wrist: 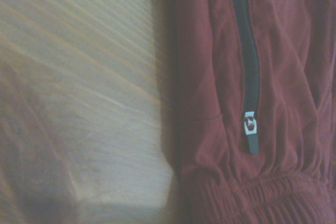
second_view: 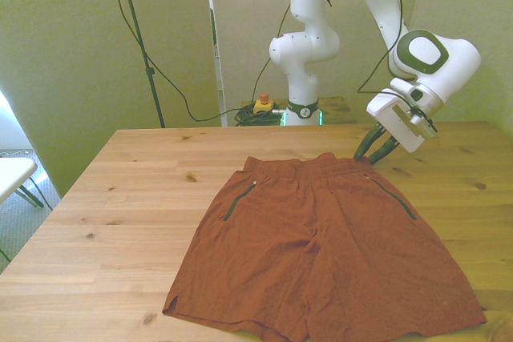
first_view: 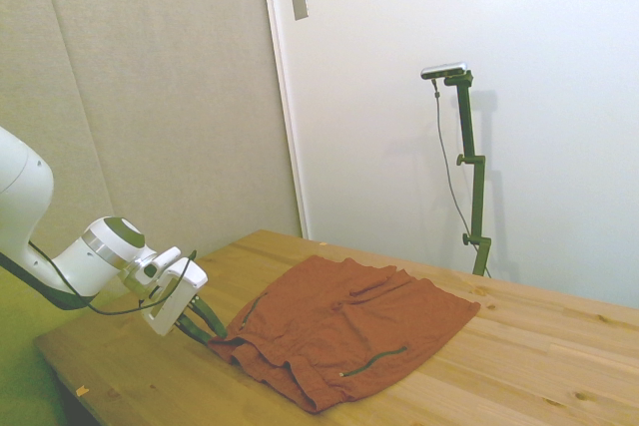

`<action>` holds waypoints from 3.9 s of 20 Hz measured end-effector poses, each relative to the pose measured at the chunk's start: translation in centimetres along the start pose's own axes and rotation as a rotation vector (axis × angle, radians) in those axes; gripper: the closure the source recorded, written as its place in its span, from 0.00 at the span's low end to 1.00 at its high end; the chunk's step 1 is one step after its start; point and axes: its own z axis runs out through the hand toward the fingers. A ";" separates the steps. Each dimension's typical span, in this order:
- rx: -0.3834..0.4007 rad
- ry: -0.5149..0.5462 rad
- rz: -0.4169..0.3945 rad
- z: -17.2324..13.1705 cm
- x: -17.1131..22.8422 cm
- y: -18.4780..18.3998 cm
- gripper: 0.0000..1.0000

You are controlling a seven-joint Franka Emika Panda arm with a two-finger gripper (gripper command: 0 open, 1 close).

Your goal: Fold the shorts

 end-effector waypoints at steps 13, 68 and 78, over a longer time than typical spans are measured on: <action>0.026 -0.019 0.028 -0.3 0.6 0.5 1.00; 0.317 -0.262 0.366 7.9 18.1 23.1 0.00; 0.407 0.103 0.049 3.3 16.5 3.1 0.00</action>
